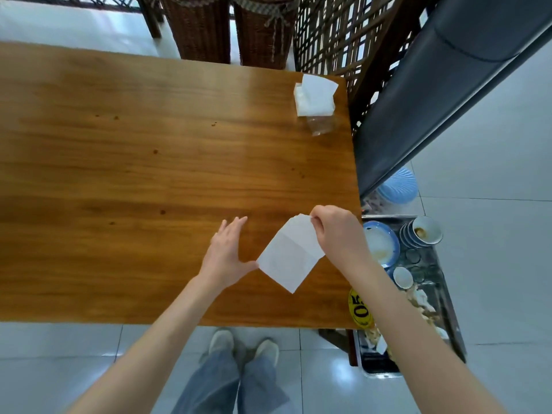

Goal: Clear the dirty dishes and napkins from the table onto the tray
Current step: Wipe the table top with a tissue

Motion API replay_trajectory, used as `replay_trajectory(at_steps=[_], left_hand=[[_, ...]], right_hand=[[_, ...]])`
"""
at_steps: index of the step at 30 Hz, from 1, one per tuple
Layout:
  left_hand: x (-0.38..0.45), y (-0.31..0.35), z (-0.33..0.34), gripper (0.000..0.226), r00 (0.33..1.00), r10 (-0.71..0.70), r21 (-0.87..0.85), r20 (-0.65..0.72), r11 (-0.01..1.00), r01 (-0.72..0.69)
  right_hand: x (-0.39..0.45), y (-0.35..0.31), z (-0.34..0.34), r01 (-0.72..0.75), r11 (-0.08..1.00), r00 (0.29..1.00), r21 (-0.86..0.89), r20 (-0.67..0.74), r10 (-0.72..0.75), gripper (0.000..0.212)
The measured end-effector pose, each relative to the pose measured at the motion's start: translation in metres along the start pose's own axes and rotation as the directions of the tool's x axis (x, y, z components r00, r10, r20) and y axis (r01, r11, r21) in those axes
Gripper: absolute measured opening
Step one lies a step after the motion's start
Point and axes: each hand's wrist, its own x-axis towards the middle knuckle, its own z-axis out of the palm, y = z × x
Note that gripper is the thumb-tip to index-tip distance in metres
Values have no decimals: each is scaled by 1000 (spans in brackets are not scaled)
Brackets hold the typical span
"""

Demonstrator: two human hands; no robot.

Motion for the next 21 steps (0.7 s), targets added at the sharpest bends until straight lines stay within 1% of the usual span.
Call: replay_trajectory(at_steps=[4, 12, 14, 17, 21], left_hand=[[7, -9, 4, 102, 1000, -16, 7, -15, 1000, 16], [17, -19, 8, 98, 1000, -7, 5, -24, 1000, 7], [18, -20, 9, 96, 1000, -2, 0, -28, 1000, 2], [19, -21, 10, 93, 1000, 5, 4, -23, 1000, -5], [23, -25, 12, 85, 998, 52, 90, -22, 995, -50]], right_hand=[[-1, 1, 16, -25, 1000, 999, 8, 38, 25, 19], [5, -4, 20, -16, 1000, 1000, 11, 24, 16, 19], [-1, -5, 24, -8, 1000, 998, 15, 57, 7, 19], [-12, -9, 37, -10, 1000, 987, 9, 159, 9, 20], [-20, -15, 54, -32, 999, 971, 37, 236, 22, 27]])
